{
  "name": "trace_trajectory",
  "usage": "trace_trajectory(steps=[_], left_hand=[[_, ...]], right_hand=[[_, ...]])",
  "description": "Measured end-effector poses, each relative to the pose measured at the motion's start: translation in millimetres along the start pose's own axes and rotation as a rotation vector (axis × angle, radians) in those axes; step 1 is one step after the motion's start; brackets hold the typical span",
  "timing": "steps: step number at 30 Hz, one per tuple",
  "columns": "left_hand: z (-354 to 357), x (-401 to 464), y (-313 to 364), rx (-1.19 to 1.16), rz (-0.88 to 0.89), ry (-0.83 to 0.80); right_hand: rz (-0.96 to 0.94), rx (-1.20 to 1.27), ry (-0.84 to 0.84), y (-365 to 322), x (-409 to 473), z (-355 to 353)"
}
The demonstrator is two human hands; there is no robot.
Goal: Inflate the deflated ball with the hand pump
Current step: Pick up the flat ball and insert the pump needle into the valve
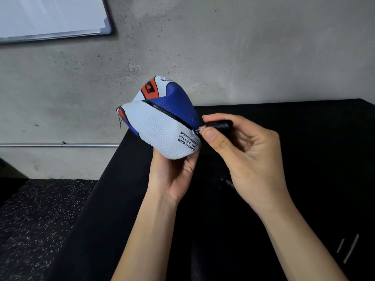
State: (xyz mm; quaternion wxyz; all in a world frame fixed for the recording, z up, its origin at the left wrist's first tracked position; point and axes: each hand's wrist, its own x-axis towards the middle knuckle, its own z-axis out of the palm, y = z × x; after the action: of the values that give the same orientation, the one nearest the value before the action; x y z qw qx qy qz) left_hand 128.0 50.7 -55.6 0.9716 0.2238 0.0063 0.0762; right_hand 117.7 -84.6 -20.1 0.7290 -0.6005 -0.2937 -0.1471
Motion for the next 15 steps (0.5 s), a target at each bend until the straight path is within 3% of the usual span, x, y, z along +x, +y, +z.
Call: trace_trajectory(steps=[15], left_hand=[[-1.6, 3.4, 2.7, 0.186, 0.096, 0.09]], right_hand=[[0.001, -0.171, 0.112, 19.3, -5.0, 2.1]])
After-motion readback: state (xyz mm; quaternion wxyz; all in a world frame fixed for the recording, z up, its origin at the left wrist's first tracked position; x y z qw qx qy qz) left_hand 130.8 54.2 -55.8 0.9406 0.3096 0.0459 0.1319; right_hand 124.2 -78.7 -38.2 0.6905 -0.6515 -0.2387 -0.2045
